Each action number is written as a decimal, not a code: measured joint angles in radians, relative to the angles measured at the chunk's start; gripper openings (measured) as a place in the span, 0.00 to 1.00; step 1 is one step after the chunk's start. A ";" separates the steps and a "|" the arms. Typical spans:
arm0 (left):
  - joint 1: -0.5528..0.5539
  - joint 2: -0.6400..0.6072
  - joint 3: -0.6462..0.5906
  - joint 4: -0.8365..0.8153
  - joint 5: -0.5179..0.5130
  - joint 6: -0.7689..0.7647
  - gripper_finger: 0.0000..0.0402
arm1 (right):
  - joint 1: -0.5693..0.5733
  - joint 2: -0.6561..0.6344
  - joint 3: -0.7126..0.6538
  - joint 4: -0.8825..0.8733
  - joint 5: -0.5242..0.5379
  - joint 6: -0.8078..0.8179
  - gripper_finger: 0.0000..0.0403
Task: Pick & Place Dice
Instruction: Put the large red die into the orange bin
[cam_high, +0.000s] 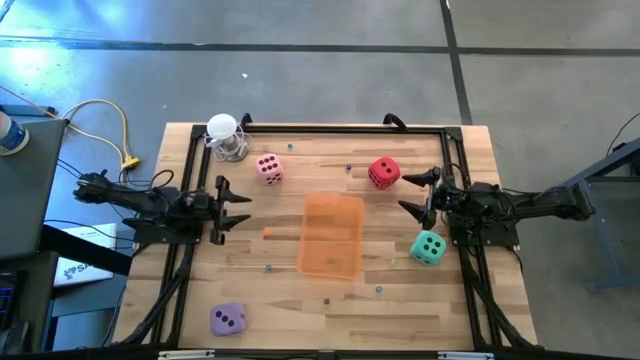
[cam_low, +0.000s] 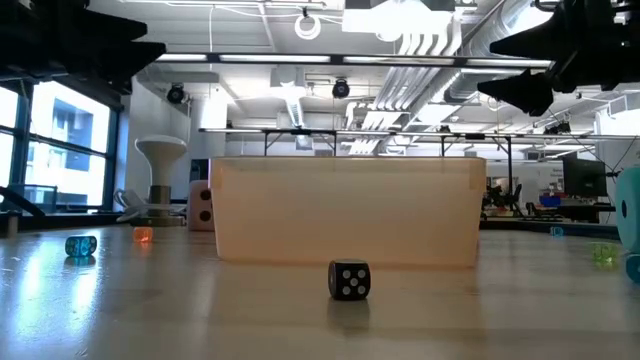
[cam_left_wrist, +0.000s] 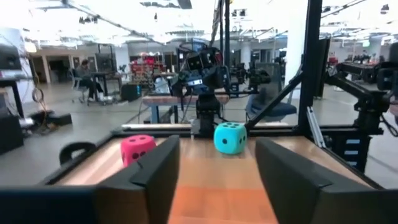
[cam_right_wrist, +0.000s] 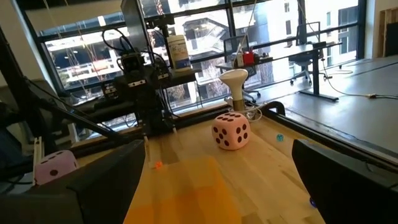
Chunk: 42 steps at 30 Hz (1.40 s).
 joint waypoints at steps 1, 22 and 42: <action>0.000 0.014 0.000 0.010 0.000 -0.014 0.56 | 0.000 0.007 0.013 -0.015 0.000 0.000 0.99; -0.006 0.172 0.000 0.103 -0.020 -0.076 0.85 | 0.000 0.191 0.086 -0.093 0.079 0.011 0.99; -0.018 0.174 0.000 0.106 -0.027 -0.087 0.86 | 0.000 0.194 0.086 -0.094 0.079 0.058 0.99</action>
